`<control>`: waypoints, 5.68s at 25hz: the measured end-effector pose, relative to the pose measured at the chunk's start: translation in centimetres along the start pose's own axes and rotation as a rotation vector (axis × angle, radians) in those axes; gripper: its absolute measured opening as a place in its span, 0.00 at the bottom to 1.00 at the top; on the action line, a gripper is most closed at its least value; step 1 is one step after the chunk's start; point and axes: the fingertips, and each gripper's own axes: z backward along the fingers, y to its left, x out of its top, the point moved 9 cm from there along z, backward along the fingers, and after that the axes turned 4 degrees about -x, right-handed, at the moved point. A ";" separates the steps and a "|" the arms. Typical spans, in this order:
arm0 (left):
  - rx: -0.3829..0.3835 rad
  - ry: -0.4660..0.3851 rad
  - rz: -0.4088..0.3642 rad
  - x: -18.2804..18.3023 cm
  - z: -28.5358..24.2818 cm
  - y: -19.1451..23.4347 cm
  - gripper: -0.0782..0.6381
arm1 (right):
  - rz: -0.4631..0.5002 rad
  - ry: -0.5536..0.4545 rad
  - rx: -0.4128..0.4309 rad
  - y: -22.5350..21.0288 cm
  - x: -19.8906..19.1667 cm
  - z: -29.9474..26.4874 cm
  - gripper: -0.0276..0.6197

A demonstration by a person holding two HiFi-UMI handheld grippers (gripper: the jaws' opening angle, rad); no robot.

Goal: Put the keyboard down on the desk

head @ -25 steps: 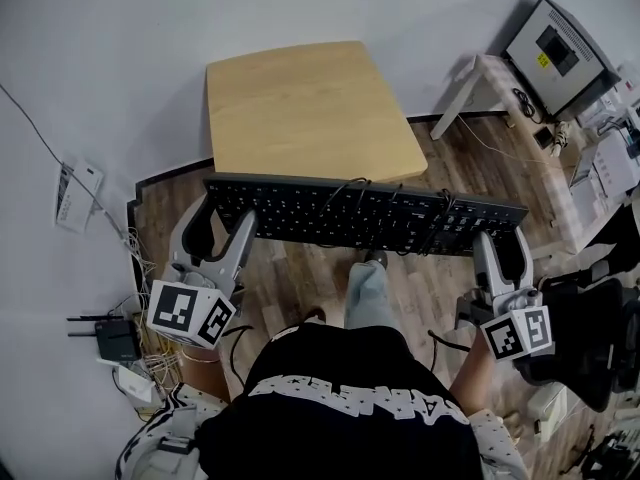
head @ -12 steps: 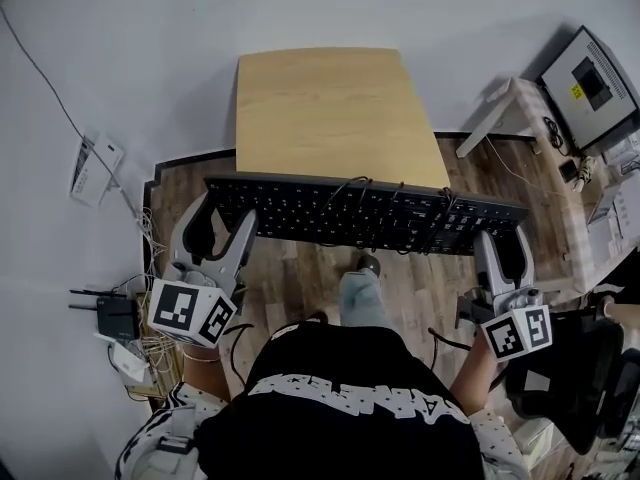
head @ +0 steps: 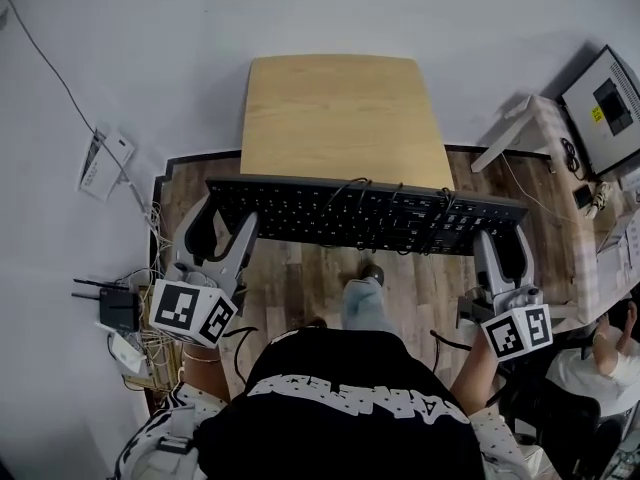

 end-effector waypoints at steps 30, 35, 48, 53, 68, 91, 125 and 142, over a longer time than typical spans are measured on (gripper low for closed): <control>-0.082 0.138 -0.008 2.5 -1.1 1.1 0.48 | -0.077 0.069 -0.113 1.8 0.3 1.8 0.50; -0.060 0.129 -0.012 2.2 -0.7 0.6 0.48 | -0.074 0.067 -0.086 1.3 0.1 1.6 0.50; -0.007 0.141 -0.013 1.8 -0.6 0.1 0.48 | -0.086 0.081 -0.045 0.2 -0.4 0.5 0.50; -0.017 0.136 -0.009 1.8 -0.6 0.2 0.48 | -0.080 0.080 -0.052 0.4 -0.2 0.7 0.50; -0.026 0.142 -0.007 1.7 -0.8 0.3 0.48 | -0.082 0.079 -0.059 0.5 -0.4 0.8 0.50; -0.004 0.143 -0.055 3.0 -0.4 -0.2 0.48 | -0.124 0.059 -0.033 0.0 -1.2 0.5 0.50; -0.030 0.237 -0.041 5.9 0.4 -0.8 0.48 | -0.166 0.113 -0.079 1.0 1.1 2.2 0.50; -0.023 0.308 -0.005 3.9 -0.5 0.1 0.48 | -0.180 0.195 -0.110 0.9 -0.7 1.3 0.50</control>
